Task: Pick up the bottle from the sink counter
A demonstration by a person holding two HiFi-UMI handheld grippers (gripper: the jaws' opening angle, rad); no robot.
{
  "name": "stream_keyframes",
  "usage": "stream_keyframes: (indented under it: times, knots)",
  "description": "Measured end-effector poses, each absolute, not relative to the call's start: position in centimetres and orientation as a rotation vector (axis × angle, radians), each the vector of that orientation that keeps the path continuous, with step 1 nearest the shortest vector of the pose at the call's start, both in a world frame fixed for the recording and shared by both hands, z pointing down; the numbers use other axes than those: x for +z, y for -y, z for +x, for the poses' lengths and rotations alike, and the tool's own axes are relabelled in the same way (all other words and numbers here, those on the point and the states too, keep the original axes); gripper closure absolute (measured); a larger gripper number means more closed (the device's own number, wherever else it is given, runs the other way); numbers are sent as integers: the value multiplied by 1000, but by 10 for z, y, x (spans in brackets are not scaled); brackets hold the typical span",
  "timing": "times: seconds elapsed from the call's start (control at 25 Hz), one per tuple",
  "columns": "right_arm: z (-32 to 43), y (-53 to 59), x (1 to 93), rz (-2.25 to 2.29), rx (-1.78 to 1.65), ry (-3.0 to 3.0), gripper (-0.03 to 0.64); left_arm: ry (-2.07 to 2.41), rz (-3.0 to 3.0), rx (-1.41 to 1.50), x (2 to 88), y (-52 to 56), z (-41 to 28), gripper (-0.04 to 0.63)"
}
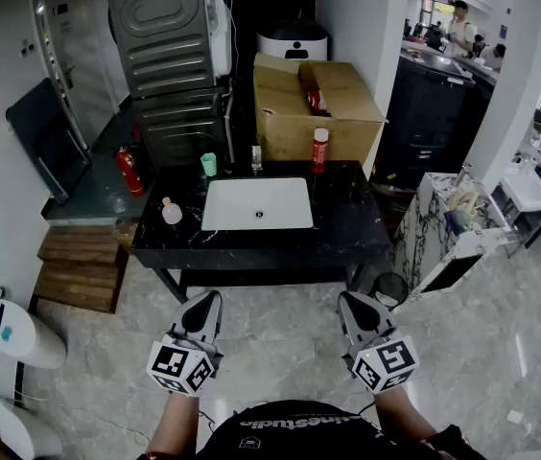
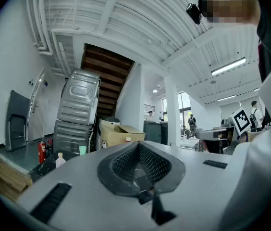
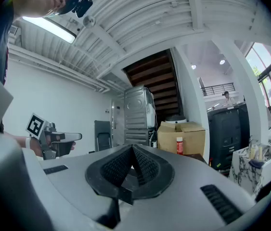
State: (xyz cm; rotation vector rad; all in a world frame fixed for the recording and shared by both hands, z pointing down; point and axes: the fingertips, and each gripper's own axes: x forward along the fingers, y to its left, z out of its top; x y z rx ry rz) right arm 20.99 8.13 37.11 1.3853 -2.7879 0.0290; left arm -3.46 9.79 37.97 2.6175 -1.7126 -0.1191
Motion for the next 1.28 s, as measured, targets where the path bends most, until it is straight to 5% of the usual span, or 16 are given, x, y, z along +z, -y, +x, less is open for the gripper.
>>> stream_keyframes:
  times: [1.28]
  knots:
    - [160, -77, 369, 1420, 72, 2820, 578, 1709, 2601, -141, 386, -99, -98, 583]
